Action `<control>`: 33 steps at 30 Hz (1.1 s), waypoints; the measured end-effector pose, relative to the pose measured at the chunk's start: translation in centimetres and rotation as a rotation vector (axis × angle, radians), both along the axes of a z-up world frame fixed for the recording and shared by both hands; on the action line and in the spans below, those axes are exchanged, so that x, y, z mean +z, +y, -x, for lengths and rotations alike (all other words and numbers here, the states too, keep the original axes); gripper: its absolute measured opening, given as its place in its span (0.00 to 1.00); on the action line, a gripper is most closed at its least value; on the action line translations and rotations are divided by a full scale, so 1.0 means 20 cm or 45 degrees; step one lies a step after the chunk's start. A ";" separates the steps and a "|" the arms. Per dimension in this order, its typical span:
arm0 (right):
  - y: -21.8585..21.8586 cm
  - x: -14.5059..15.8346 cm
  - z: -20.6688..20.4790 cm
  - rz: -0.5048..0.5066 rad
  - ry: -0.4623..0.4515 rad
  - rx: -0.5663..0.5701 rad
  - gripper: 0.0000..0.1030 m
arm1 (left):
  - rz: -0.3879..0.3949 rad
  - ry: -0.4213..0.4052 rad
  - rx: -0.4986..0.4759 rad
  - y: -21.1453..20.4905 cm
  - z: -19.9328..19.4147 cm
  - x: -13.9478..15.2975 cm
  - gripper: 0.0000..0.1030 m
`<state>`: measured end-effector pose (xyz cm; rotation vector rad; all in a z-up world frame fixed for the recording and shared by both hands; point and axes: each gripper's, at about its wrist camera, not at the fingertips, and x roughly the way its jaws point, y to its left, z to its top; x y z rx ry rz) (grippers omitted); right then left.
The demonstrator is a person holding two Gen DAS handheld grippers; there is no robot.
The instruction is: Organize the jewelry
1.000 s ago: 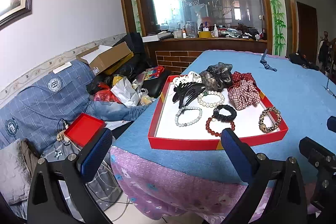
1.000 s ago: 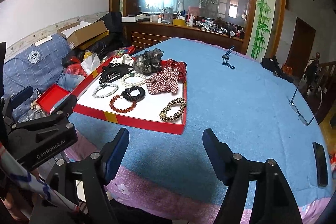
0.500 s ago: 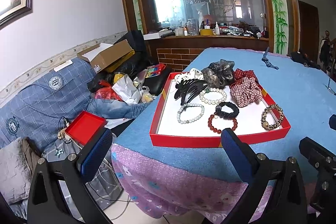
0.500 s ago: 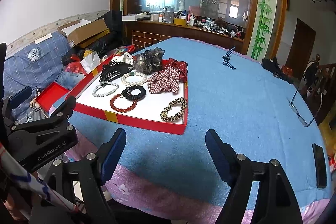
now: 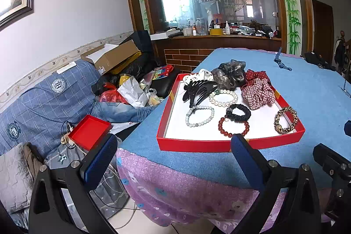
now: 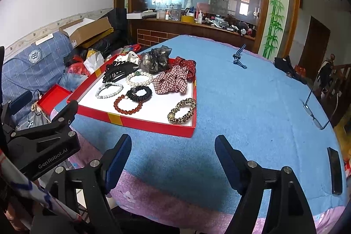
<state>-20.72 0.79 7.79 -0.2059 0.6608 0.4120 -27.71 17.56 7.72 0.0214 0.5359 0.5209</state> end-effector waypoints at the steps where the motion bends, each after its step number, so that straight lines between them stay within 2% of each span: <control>1: 0.00 0.00 0.00 0.000 0.000 0.000 0.80 | 0.000 0.001 0.001 0.00 0.00 0.00 1.00; 33: 0.02 -0.03 -0.01 0.010 0.029 -0.001 0.81 | 0.001 0.009 0.002 -0.01 0.00 -0.03 1.00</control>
